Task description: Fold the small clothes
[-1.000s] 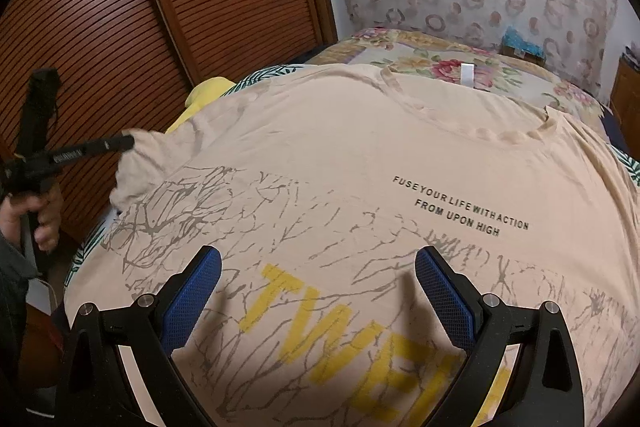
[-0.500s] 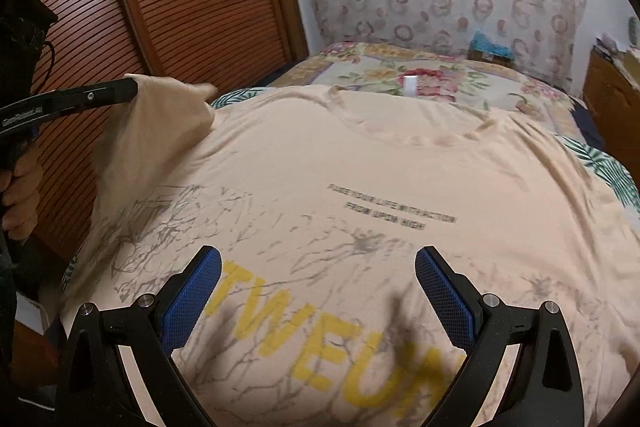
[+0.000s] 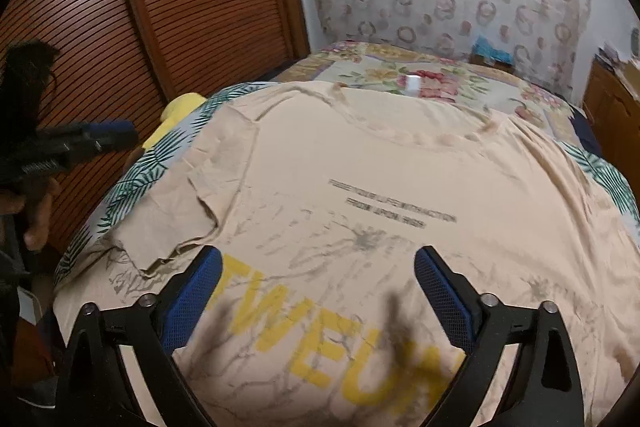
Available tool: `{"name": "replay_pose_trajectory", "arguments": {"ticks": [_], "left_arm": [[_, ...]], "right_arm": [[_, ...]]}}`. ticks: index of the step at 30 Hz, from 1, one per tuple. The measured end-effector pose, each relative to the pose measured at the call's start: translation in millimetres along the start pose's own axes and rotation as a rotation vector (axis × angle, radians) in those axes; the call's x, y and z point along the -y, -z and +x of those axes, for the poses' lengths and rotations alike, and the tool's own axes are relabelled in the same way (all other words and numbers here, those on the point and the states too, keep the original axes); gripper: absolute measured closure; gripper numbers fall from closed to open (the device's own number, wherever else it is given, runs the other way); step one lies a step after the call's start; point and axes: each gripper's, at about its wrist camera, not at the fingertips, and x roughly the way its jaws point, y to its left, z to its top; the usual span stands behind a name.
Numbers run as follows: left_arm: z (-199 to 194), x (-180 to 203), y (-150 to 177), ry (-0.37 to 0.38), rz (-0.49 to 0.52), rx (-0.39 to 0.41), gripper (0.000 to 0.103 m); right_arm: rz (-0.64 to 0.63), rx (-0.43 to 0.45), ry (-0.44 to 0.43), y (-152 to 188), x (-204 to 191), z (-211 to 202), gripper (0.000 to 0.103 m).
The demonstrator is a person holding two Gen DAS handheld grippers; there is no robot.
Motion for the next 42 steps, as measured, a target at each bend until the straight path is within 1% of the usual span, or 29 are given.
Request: {"name": "replay_pose_trajectory", "arguments": {"ticks": [1,2,4,5,7,8,10,12,14,17,19,25,27,30,32,33,34,35,36,37,39,42], "left_arm": [[3.3,-5.1,5.0,-0.017,-0.005,-0.015,0.04],[6.3,-9.5,9.7,-0.03,-0.008,-0.03,0.038],[13.7,-18.2,19.6,-0.062,-0.006,-0.066,0.035],[15.9,-21.0,23.0,-0.073,-0.007,-0.075,0.032],[18.8,-26.3,27.1,-0.086,-0.015,-0.086,0.031],[19.9,-28.1,29.1,-0.09,-0.02,-0.089,0.031],[22.0,-29.9,31.1,-0.1,-0.024,-0.099,0.03],[24.1,-30.3,33.6,-0.107,-0.014,-0.099,0.029],[25.6,-29.7,35.6,-0.112,-0.011,-0.089,0.024],[26.7,-32.3,36.2,-0.109,-0.003,-0.069,0.021],[26.7,-33.5,37.9,-0.107,0.002,-0.047,0.018],[30.0,-31.8,37.2,-0.098,0.009,-0.056,0.01],[31.3,-30.5,36.7,-0.092,0.013,-0.061,0.007],[32.2,-28.8,36.2,-0.095,0.016,-0.061,0.007],[32.5,-27.9,36.4,-0.095,0.016,-0.061,0.007],[32.1,-28.8,36.3,-0.095,0.016,-0.061,0.007],[32.1,-28.8,36.5,-0.095,0.016,-0.061,0.006],[32.4,-29.0,36.6,-0.095,0.016,-0.063,0.004],[33.5,-28.2,36.4,-0.09,0.018,-0.067,0.002],[34.4,-27.1,36.6,-0.094,0.021,-0.069,0.0],[34.3,-26.2,36.3,-0.094,0.021,-0.07,0.0],[34.4,-26.2,36.3,-0.095,0.021,-0.07,0.0]], "right_arm": [[-0.006,-0.002,-0.008,-1.7,-2.1,2.3,0.01],[-0.014,-0.004,-0.018,-2.6,-6.0,4.9,0.011],[-0.031,-0.012,-0.035,-7.7,-12.2,11.6,0.016],[-0.04,-0.013,-0.045,-11.0,-10.3,14.8,0.021],[-0.059,-0.017,-0.061,-17.2,-13.4,20.2,0.032],[-0.067,-0.019,-0.067,-22.3,-14.4,24.9,0.035],[-0.089,-0.022,-0.08,-29.0,-20.6,32.3,0.045],[-0.108,-0.027,-0.093,-37.5,-24.6,41.4,0.05],[-0.129,-0.03,-0.112,-42.4,-26.4,48.1,0.052],[-0.167,-0.047,-0.105,-45.7,-28.4,60.7,0.052],[-0.183,-0.063,-0.122,-45.9,-33.6,70.0,0.052],[-0.23,-0.095,-0.158,-53.4,-44.7,89.8,0.053],[-0.244,-0.11,-0.159,-54.2,-45.3,92.4,0.055],[-0.273,-0.138,-0.129,-57.2,-46.3,100.8,0.059],[-0.295,-0.131,-0.1,-57.5,-46.1,100.9,0.065],[-0.302,-0.129,-0.08,-57.8,-45.5,101.1,0.073],[-0.305,-0.122,-0.051,-57.3,-46.0,100.9,0.083],[-0.305,-0.113,-0.009,-57.8,-46.1,101.5,0.087],[-0.296,-0.104,0.038,-57.8,-42.0,100.7,0.088],[-0.273,-0.097,0.065,-57.5,-36.1,98.5,0.089],[-0.187,-0.095,0.09,-56.5,-14.0,93.1,0.089],[-0.074,-0.079,0.105,-53.7,14.2,84.3,0.089]]}}
